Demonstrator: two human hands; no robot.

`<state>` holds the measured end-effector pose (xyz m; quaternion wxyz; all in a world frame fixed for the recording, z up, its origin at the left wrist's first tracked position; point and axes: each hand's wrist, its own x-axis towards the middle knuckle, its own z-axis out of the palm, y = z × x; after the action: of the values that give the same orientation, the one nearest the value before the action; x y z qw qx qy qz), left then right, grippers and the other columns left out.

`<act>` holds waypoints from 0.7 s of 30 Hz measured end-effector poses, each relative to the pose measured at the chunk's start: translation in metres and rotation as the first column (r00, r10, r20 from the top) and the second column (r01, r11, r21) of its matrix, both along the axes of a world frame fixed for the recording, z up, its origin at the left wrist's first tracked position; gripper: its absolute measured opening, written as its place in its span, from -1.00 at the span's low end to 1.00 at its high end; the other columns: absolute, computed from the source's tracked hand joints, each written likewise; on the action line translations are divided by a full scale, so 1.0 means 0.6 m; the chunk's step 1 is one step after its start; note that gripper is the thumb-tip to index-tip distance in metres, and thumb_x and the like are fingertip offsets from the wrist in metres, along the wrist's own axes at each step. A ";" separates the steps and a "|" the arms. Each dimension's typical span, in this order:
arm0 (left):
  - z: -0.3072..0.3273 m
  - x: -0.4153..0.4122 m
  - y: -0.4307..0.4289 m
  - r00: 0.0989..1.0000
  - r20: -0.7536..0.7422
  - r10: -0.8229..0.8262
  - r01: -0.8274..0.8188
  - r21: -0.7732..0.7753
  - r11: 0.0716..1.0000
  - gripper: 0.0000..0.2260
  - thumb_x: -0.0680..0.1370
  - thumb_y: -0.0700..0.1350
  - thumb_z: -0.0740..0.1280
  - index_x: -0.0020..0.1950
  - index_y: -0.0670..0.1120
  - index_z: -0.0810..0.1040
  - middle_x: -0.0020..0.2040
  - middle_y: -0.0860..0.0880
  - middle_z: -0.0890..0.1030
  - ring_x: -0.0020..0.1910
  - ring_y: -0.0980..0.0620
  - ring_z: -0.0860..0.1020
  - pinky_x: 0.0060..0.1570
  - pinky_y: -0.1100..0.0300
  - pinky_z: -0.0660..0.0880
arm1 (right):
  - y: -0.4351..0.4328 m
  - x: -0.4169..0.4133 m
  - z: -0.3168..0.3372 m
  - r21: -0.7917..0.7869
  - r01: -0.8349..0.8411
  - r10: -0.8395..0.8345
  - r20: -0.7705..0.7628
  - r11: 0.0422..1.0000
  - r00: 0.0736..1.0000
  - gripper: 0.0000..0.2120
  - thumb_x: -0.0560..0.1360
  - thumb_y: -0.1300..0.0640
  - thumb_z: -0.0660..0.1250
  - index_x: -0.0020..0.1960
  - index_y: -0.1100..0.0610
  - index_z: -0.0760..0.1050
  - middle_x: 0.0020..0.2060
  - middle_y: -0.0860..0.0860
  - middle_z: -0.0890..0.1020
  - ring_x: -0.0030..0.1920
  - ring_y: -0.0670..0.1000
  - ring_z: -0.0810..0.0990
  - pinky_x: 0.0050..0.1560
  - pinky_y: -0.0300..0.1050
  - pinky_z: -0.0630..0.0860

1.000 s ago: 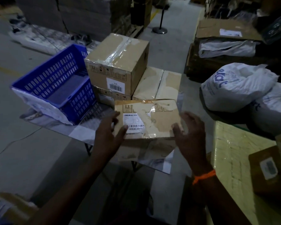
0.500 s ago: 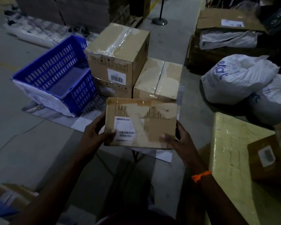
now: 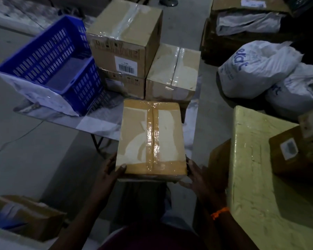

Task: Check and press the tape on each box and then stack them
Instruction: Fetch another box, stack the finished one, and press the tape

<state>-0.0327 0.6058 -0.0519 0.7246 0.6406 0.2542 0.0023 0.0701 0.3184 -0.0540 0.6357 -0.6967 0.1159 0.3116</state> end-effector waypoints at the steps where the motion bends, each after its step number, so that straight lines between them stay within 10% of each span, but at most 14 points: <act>1: -0.001 -0.003 0.003 1.000 0.004 -0.013 0.013 0.011 1.000 -0.55 0.56 -0.02 0.44 0.44 0.18 0.46 0.34 0.13 0.59 0.29 0.09 0.57 0.23 0.00 0.56 | 0.008 -0.008 0.003 -0.014 -0.032 0.032 0.015 0.999 0.999 -0.74 0.55 -0.22 0.27 0.22 -0.42 0.52 0.18 -0.22 0.66 0.27 -0.05 0.60 0.21 0.14 0.62; 7: 0.047 0.006 0.019 0.992 0.094 -0.080 0.071 0.097 0.993 -0.46 0.46 0.11 0.53 0.43 0.19 0.50 0.34 0.18 0.59 0.32 0.17 0.54 0.16 0.27 0.56 | 0.018 -0.023 0.030 -0.038 -0.001 0.009 0.205 0.999 0.979 -0.64 0.60 0.10 0.38 0.25 -0.31 0.45 0.00 -0.35 0.70 0.10 -0.20 0.68 -0.02 -0.23 0.62; 14: 0.127 0.039 0.008 0.942 0.276 -0.188 0.125 0.231 0.965 -0.41 0.54 -0.14 0.45 0.54 0.09 0.39 0.44 0.18 0.50 0.42 0.22 0.44 0.23 0.32 0.49 | -0.004 -0.027 0.088 0.014 0.154 -0.146 0.404 0.988 0.903 -0.54 0.56 0.01 0.39 0.25 -0.54 0.45 0.20 -0.24 0.66 0.23 -0.12 0.64 0.22 -0.03 0.55; 18: 0.165 0.125 0.007 0.896 0.323 -0.304 0.185 0.352 0.918 -0.47 0.54 -0.09 0.46 0.46 0.18 0.41 0.34 0.39 0.51 0.40 0.28 0.44 0.29 0.30 0.44 | -0.002 0.006 0.129 0.058 0.185 -0.190 0.467 0.981 0.864 -0.52 0.52 -0.10 0.37 0.38 -0.40 0.38 0.17 -0.42 0.61 0.23 -0.25 0.60 0.22 -0.11 0.59; 21: 0.177 0.191 0.006 0.895 0.344 -0.284 0.169 0.328 0.929 -0.45 0.52 0.00 0.48 0.50 0.06 0.44 0.41 0.18 0.52 0.43 0.15 0.45 0.41 0.00 0.43 | 0.003 0.046 0.156 0.079 0.207 -0.216 0.534 0.975 0.817 -0.49 0.54 -0.07 0.33 0.46 -0.13 0.35 0.07 -0.54 0.59 0.14 -0.36 0.60 0.11 -0.26 0.62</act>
<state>0.0817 0.6096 0.0546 0.6536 0.7521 0.0265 0.0803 0.0977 0.3202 0.0398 0.6791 -0.7334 0.0062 0.0315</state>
